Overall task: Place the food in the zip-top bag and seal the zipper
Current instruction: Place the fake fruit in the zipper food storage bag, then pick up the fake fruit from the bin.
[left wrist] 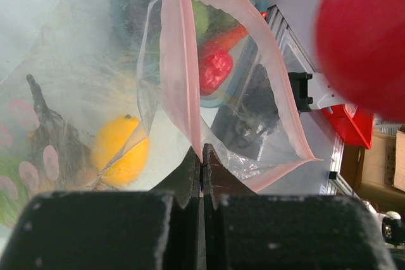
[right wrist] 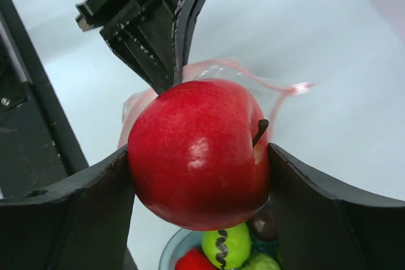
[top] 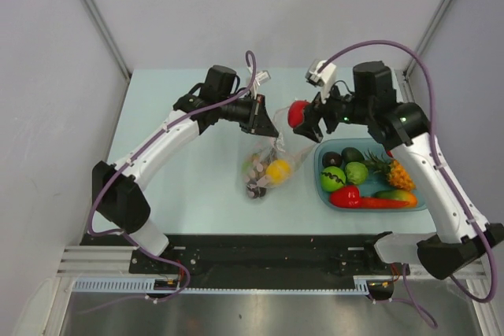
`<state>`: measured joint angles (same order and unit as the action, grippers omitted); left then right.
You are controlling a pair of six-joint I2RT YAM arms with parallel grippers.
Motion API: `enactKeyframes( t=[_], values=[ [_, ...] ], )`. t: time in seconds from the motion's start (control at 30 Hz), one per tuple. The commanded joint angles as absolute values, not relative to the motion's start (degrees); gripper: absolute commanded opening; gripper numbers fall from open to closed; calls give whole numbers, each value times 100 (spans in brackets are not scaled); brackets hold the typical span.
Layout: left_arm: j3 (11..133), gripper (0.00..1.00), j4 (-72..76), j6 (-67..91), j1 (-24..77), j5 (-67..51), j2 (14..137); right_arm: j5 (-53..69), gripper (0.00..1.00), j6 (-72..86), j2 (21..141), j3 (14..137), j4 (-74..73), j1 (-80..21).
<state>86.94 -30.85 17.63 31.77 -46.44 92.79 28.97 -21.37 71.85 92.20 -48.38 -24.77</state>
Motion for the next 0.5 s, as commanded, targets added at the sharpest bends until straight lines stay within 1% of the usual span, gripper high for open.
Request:
enactKeyframes(
  t=[0.0, 0.03, 0.07, 0.1, 0.2, 0.23, 0.27, 0.37, 0.43, 0.47],
  values=[
    [8657, 0, -2839, 1802, 3208, -4562, 8956, 2954, 68, -1959, 7418, 8852, -4561, -2838],
    [8631, 0, -2830, 1810, 3217, -4553, 8947, 2866, 88, -2021, 7418, 8781, -4562, -2987],
    [8605, 0, -2821, 1811, 3217, -4553, 8930, 2622, 95, -2048, 7427, 8737, -4570, -3040],
    [8596, 0, -2839, 1802, 3217, -4553, 8921, 2567, 100, -2004, 7435, 8771, -4579, -3041],
    [8587, 0, -2883, 1767, 3217, -4518, 8903, 2750, 100, -1776, 7392, 8929, -4710, -2630],
    [8587, 0, -2892, 1758, 3217, -4518, 8912, 2908, 100, -1723, 7374, 8964, -4763, -2141],
    [8587, 0, -2892, 1758, 3208, -4535, 8912, 3153, 100, -1644, 7357, 9000, -4807, -1910],
    [8648, 0, -2927, 1732, 3208, -4562, 8947, 3304, 100, -1801, 7365, 9070, -5167, -899],
    [8718, 0, -2979, 1714, 3217, -4570, 9008, 3226, 100, -2336, 7400, 9027, -5536, -424],
    [8745, 0, -3006, 1679, 3208, -4579, 9026, 3199, 100, -2555, 7409, 8948, -5642, 187]
  ],
)
